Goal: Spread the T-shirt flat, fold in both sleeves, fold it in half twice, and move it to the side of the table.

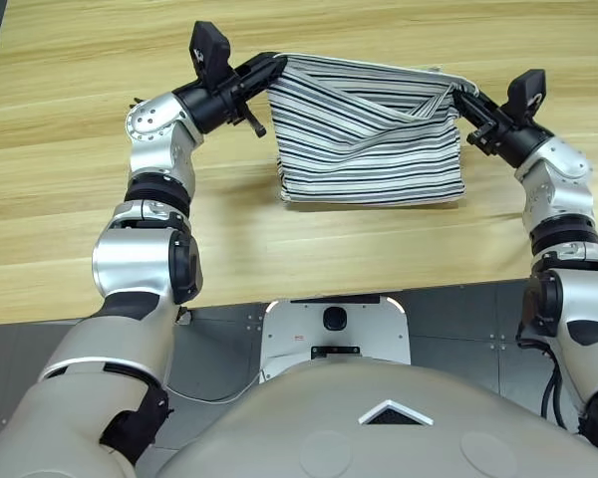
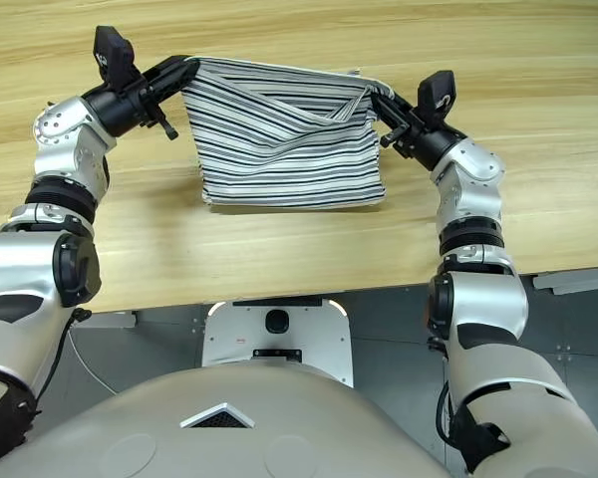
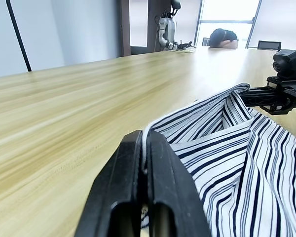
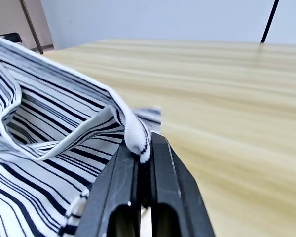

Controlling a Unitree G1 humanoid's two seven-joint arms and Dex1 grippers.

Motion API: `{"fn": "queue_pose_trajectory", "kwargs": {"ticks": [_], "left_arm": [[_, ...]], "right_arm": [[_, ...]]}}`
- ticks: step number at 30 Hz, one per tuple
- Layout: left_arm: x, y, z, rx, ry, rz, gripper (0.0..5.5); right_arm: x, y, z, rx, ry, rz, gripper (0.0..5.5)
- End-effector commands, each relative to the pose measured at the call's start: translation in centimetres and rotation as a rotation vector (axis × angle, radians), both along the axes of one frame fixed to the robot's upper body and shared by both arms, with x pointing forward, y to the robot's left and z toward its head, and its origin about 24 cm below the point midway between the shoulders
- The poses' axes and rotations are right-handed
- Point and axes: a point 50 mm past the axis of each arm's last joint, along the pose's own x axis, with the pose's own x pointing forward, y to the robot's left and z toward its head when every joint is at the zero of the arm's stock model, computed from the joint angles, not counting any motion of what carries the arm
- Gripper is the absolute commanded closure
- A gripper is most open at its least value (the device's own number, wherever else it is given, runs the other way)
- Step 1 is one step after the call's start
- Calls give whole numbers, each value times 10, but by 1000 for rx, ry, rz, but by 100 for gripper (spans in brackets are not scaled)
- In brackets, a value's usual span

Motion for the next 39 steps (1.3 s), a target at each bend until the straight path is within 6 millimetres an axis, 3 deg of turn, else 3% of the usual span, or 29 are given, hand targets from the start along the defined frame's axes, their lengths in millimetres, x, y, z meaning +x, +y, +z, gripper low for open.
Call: {"fn": "queue_pose_trajectory", "kwargs": {"ticks": [1,6,9,13,16,20,24,31,35,39], "left_arm": [[7,-3,11,-3,-27,6,540],[9,-10,-5,177,22,99,540],[14,-5,-19,350,67,295,516],[22,6,-17,401,65,567,460],[27,9,-13,368,63,727,404],[31,0,-8,129,119,820,404],[30,1,-1,-14,62,889,404],[7,-17,1,-66,-241,761,404],[-10,-26,-3,45,-370,658,404],[-27,-40,-1,301,-569,491,404]], "right_arm": [[9,7,11,-14,-37,-3,539],[19,15,14,-66,-29,-65,539],[23,16,2,-170,69,-167,540],[24,15,-16,-249,197,-342,462],[25,22,-20,-156,218,-452,397],[23,34,-27,32,246,-542,397],[21,42,-24,150,198,-519,397],[18,40,-7,243,40,-493,397],[12,41,-9,52,-20,-501,397],[6,28,6,-196,-223,-566,397]]}}
